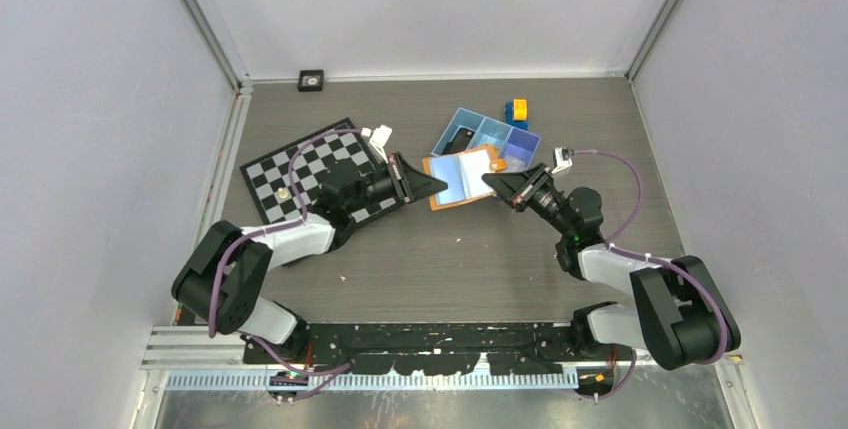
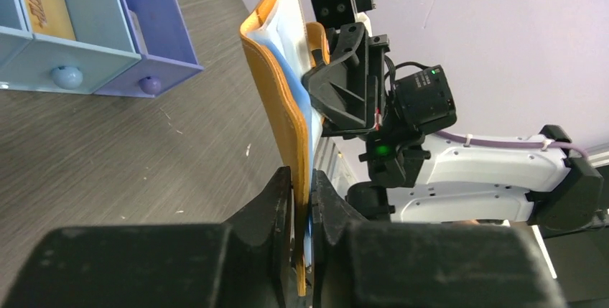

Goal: Take the credit cards out of the card holder
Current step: Place the card holder at the center of the board.

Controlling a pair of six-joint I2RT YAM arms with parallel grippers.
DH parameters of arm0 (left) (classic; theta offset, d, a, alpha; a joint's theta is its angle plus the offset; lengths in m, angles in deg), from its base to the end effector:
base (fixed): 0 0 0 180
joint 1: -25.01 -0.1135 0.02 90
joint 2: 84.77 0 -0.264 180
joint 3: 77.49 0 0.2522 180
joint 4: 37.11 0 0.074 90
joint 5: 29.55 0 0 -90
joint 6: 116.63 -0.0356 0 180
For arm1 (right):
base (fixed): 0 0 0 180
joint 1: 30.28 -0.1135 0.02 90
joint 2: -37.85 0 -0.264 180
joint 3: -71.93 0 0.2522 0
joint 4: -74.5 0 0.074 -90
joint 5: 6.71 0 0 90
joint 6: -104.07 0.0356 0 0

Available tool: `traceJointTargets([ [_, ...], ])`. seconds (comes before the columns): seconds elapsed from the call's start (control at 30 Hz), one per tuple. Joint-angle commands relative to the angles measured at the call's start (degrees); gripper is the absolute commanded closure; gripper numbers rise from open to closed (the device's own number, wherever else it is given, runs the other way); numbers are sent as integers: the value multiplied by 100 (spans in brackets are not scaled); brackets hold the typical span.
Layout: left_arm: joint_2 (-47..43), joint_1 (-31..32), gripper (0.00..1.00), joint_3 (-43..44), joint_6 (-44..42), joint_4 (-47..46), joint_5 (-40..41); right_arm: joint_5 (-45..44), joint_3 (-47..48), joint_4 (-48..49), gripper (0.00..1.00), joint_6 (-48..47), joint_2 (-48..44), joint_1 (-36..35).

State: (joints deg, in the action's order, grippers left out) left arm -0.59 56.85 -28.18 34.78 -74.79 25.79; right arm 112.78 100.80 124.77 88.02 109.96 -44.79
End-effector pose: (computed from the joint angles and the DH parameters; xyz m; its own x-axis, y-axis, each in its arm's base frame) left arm 0.2470 -0.1772 0.2370 -0.7848 -0.3628 -0.5024 0.4751 0.1683 -0.8637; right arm 0.2152 0.0738 0.2048 -0.6314 0.7007 -0.3323 -0.3049 0.1697 0.9371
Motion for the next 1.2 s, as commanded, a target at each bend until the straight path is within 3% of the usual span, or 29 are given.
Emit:
traceJointTargets([
  [0.0,-177,-28,100,70,-156,-243,-151,-27,312,-486,100,-474,-205,-207],
  [0.13,173,-28,100,155,139,-720,-385,-83,456,-590,100,-728,-114,-607],
  [0.23,434,-27,100,248,250,-580,-398,-129,619,-662,99,-1005,-46,-1007],
  [0.47,635,-28,100,296,318,-554,-381,-577,951,-1768,100,-1805,-175,-1589],
  [0.57,499,-50,100,318,109,19,-216,-850,1004,-2435,99,-2017,-445,-1588],
  [0.63,294,-90,88,473,-276,1306,142,-1443,1251,-3626,100,-2407,-722,-1590],
  [0.67,191,-110,74,611,-567,2365,442,-1657,1348,-4066,100,-2605,-818,-1592],
  [0.77,-23,-116,53,1054,-1455,4106,1173,-2110,1509,-4754,100,-2955,-862,-1612],
  [0.87,-111,-123,41,1001,-1660,4308,1600,-2279,1539,-4781,99,-3033,-554,-1646],
  [1.03,-175,-194,33,1126,-1854,4927,2076,-2477,1744,-4850,99,-3184,158,-1873],
  [1.17,-494,-273,24,1040,-1880,5355,2877,-3360,2043,-5312,99,-3556,526,-2343],
])
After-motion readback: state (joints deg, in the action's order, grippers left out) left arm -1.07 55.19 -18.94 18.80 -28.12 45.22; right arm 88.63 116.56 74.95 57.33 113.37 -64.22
